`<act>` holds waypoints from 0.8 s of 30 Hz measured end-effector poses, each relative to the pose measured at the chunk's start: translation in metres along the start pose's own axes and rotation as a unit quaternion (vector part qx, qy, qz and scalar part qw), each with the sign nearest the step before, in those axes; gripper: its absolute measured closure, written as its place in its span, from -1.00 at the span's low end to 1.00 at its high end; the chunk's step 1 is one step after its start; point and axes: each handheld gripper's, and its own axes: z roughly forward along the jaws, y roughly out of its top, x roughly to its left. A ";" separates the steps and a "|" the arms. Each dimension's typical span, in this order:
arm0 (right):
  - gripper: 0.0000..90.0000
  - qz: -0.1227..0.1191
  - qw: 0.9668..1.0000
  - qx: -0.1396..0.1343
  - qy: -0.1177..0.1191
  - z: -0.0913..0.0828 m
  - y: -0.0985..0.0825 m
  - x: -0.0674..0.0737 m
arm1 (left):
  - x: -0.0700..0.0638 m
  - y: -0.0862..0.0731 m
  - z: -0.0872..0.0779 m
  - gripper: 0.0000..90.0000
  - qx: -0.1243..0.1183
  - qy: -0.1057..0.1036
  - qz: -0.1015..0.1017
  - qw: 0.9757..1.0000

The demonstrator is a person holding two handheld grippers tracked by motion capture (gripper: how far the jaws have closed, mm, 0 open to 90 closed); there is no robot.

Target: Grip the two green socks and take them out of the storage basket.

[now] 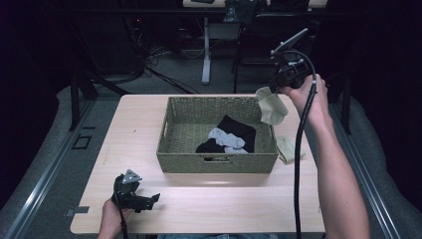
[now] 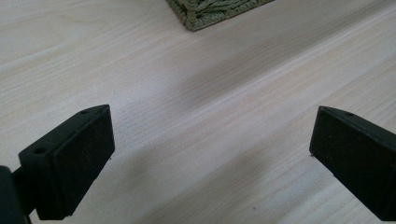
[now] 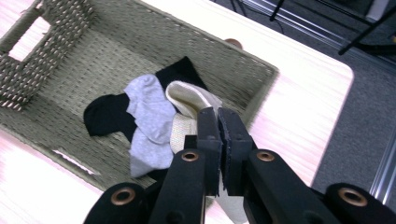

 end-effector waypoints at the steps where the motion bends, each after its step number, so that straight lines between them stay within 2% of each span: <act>1: 0.96 0.000 1.000 0.000 0.000 0.000 0.000 0.000 | 0.000 0.000 0.000 -1.00 0.000 0.000 0.000 1.000; 5: 0.96 0.018 1.000 -0.005 -0.009 -0.008 -0.011 -0.019 | 0.000 0.000 0.000 -1.00 0.000 0.000 0.001 1.000; 6: 0.96 0.029 0.999 -0.007 -0.011 -0.010 -0.018 -0.029 | 0.000 0.000 0.000 -1.00 0.000 0.000 0.001 1.000; 8: 0.96 0.031 0.999 -0.007 -0.013 -0.010 -0.020 -0.032 | 0.000 0.000 0.000 -1.00 0.001 0.000 0.001 1.000; 10: 0.96 0.045 0.999 -0.006 -0.018 -0.007 -0.030 -0.045 | 0.000 0.000 0.000 -1.00 0.003 -0.001 0.001 1.000; 12: 0.96 0.050 0.999 -0.004 -0.020 -0.004 -0.034 -0.049 | 0.000 0.000 0.000 -1.00 0.003 -0.001 0.001 1.000; 15: 0.96 0.068 0.997 0.004 -0.024 0.006 -0.045 -0.062 | 0.000 0.000 0.000 -1.00 0.004 -0.001 0.002 1.000; 16: 0.96 0.075 0.997 0.010 -0.024 0.014 -0.052 -0.068 | 0.000 0.000 0.000 -1.00 0.004 -0.002 0.002 1.000; 19: 0.96 0.080 0.996 0.016 -0.024 0.023 -0.057 -0.073 | 0.000 0.000 0.000 -1.00 0.004 -0.001 0.001 1.000; 23: 0.96 0.087 0.996 0.027 -0.024 0.045 -0.069 -0.081 | 0.000 0.000 0.000 -1.00 0.002 -0.001 0.000 1.000; 24: 0.96 0.089 0.995 0.039 -0.027 0.057 -0.075 -0.083 | 0.000 0.000 0.000 -1.00 0.002 0.000 0.001 1.000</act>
